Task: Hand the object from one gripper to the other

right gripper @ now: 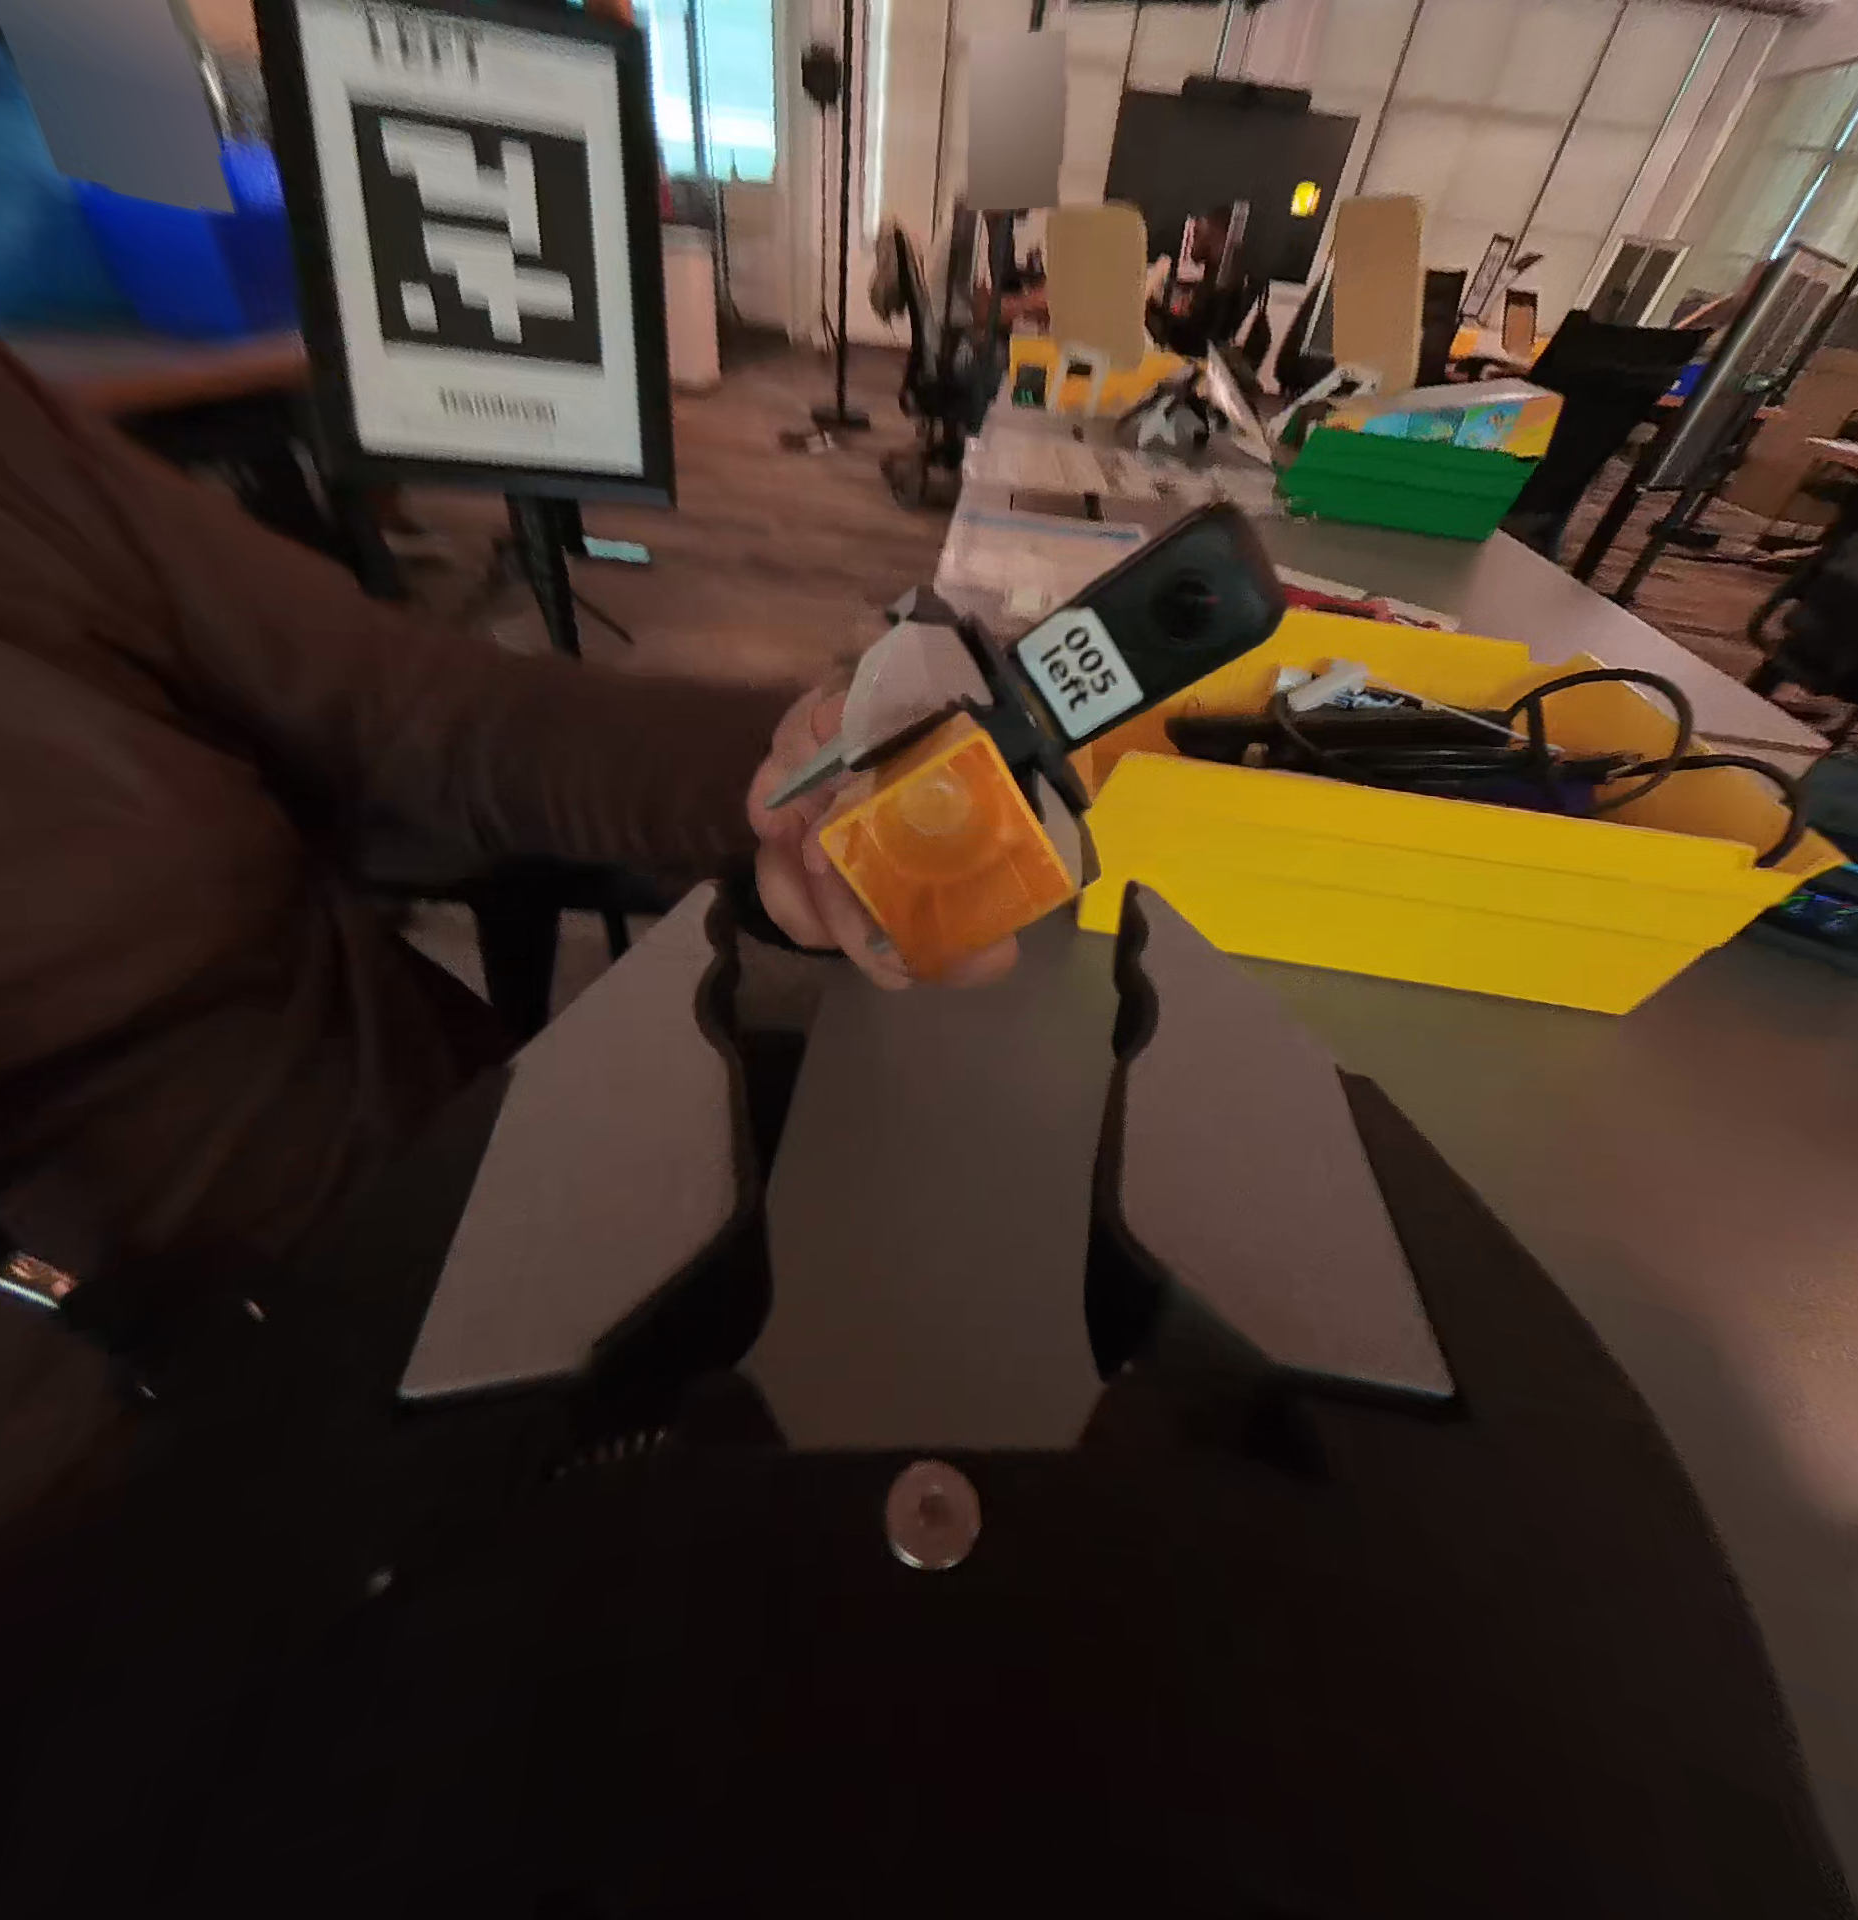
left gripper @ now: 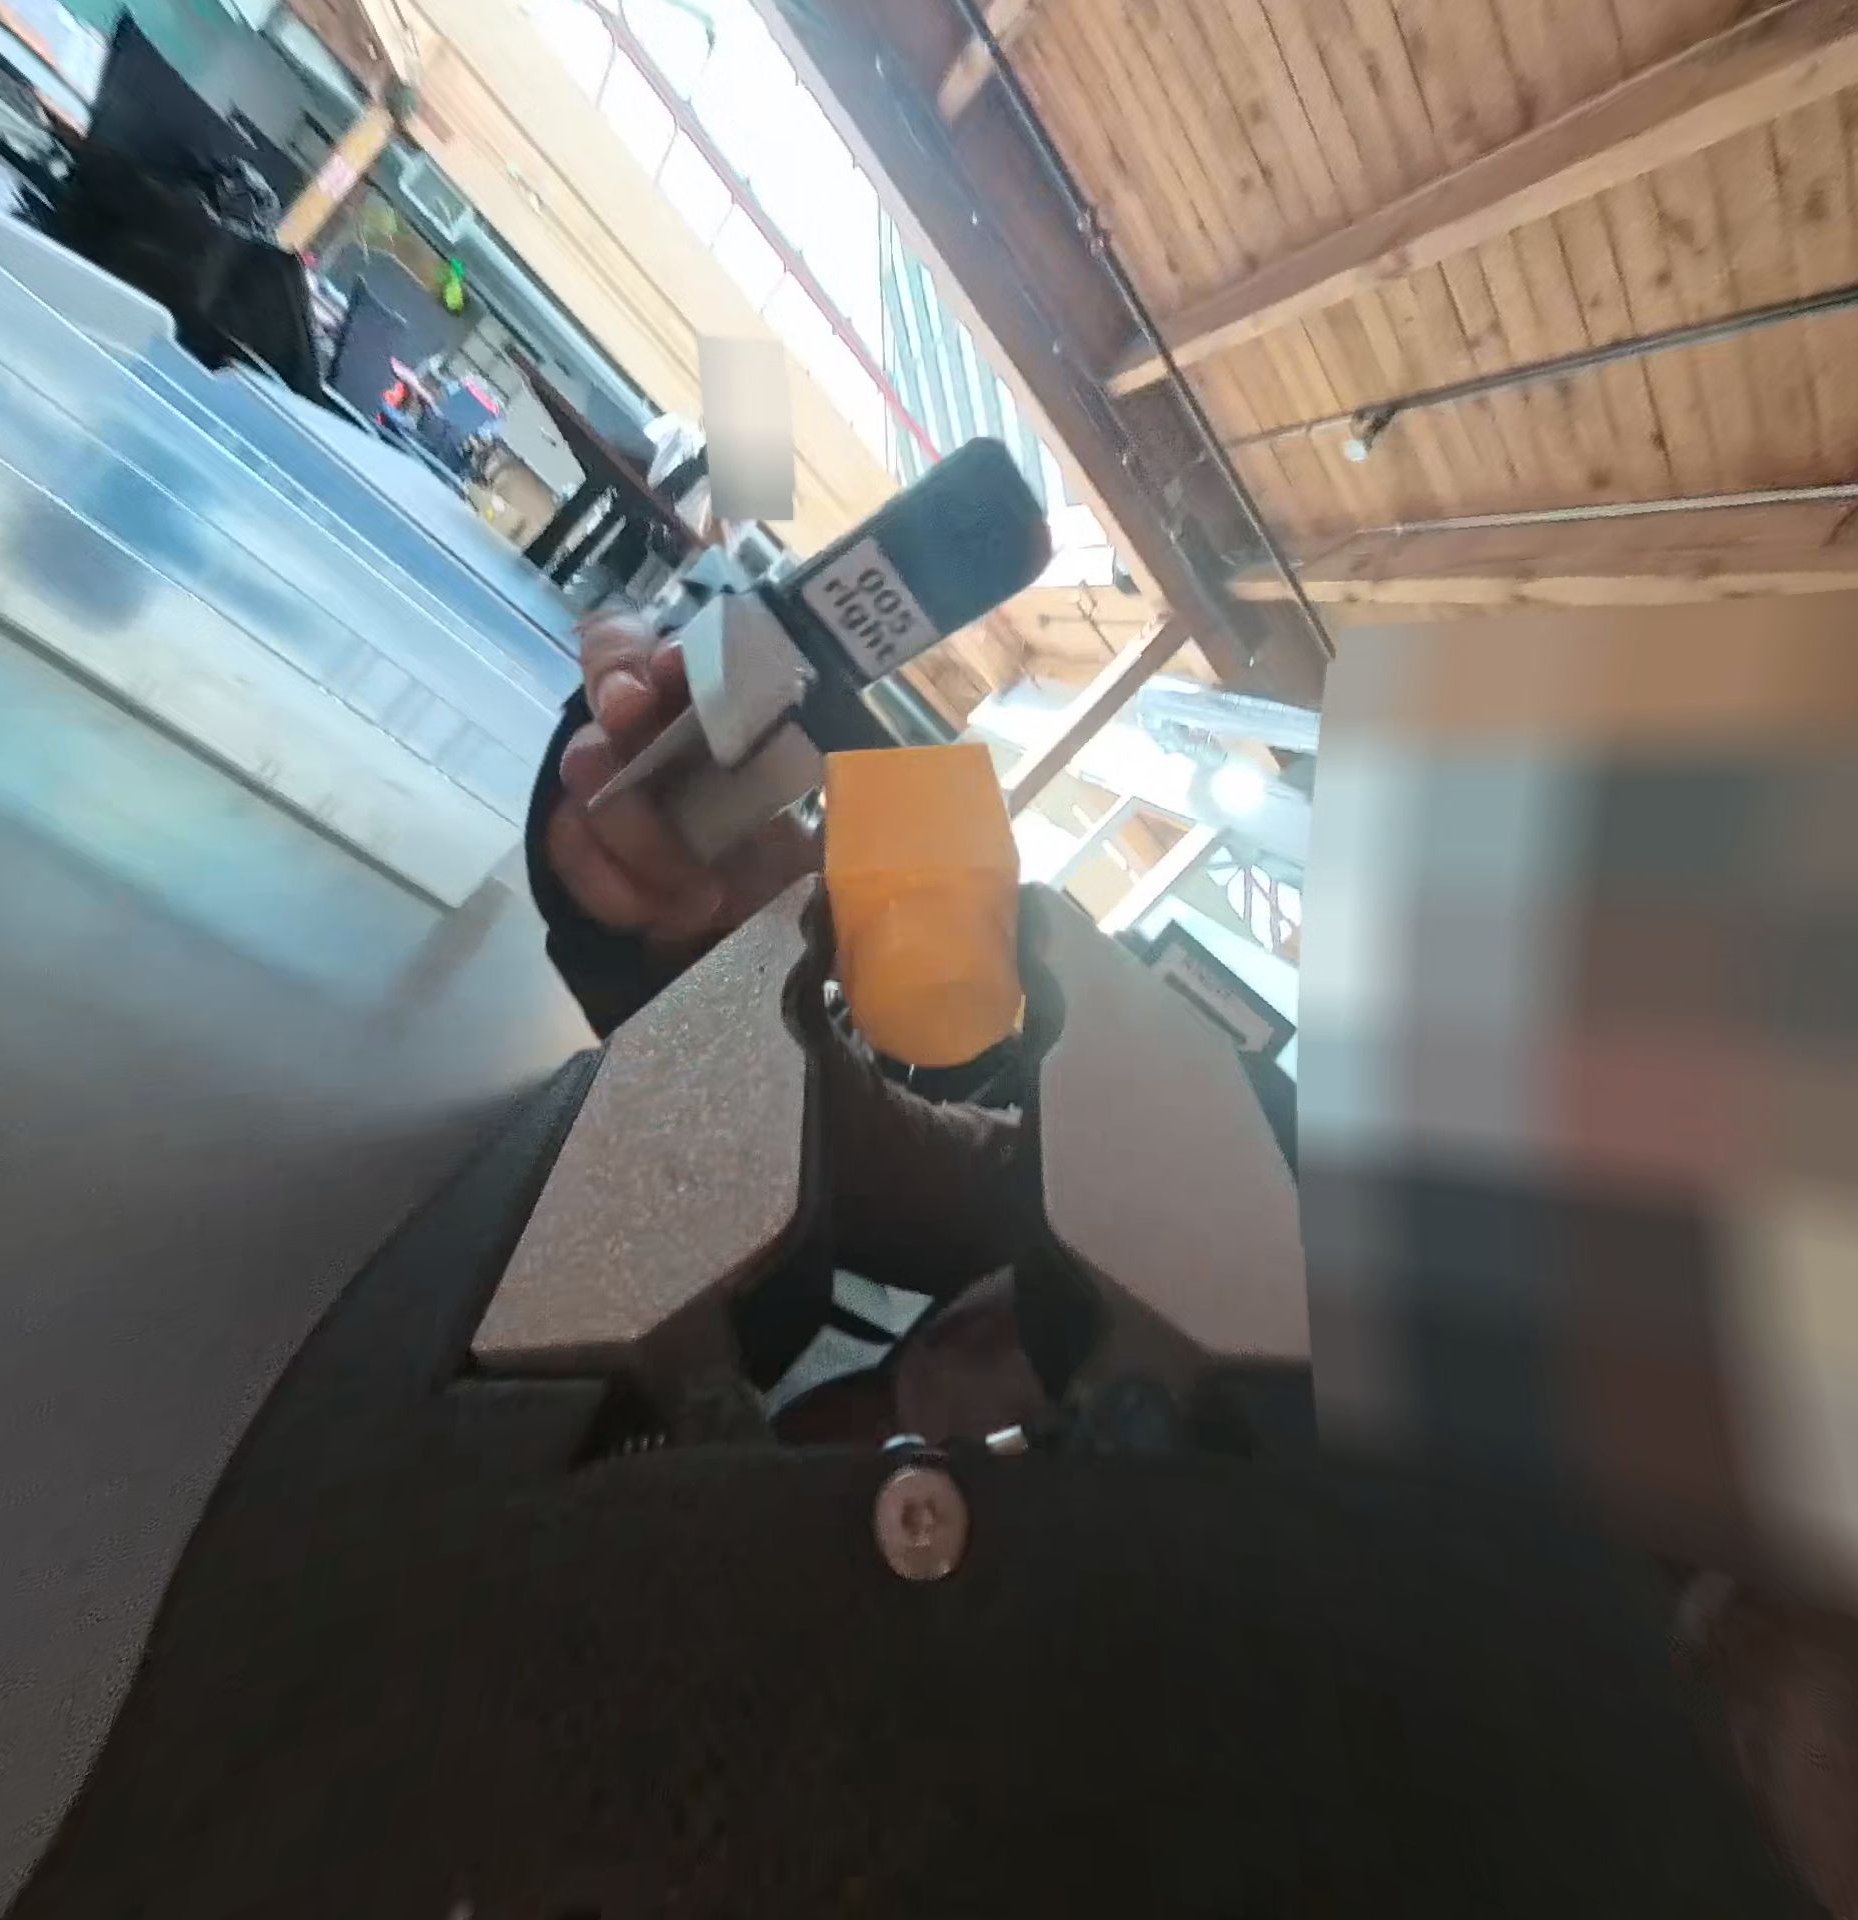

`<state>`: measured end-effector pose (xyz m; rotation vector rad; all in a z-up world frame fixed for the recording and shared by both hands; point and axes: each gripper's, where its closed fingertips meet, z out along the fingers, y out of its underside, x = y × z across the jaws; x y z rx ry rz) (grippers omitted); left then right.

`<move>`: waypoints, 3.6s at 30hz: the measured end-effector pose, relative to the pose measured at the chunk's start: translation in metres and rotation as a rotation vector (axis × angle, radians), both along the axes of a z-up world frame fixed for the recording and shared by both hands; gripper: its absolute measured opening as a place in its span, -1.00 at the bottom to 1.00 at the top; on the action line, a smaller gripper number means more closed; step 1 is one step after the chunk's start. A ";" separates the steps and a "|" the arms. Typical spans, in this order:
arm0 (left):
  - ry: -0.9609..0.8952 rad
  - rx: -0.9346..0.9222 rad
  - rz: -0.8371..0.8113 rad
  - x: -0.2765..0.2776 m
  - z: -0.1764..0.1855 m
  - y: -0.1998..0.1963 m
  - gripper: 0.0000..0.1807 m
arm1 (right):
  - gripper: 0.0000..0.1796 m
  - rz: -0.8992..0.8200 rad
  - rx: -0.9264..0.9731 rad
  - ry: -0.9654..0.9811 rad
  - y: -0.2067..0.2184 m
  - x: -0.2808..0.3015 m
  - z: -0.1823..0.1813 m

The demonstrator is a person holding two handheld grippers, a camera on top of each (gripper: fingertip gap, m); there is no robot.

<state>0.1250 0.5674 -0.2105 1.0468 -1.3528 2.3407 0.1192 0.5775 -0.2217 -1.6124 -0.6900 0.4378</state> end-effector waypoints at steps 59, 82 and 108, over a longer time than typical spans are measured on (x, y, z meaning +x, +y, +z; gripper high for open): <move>0.138 1.100 1.191 -0.077 -0.005 0.296 -0.17 | -0.29 -0.750 -0.418 0.021 0.044 0.137 -0.114; 0.761 1.960 0.978 -0.012 -0.091 0.444 -0.39 | -0.31 -0.780 -0.493 -0.026 0.040 0.152 -0.136; 0.618 1.914 0.978 -0.009 -0.037 0.427 -0.97 | -0.38 -0.745 -0.493 -0.022 0.040 0.146 -0.136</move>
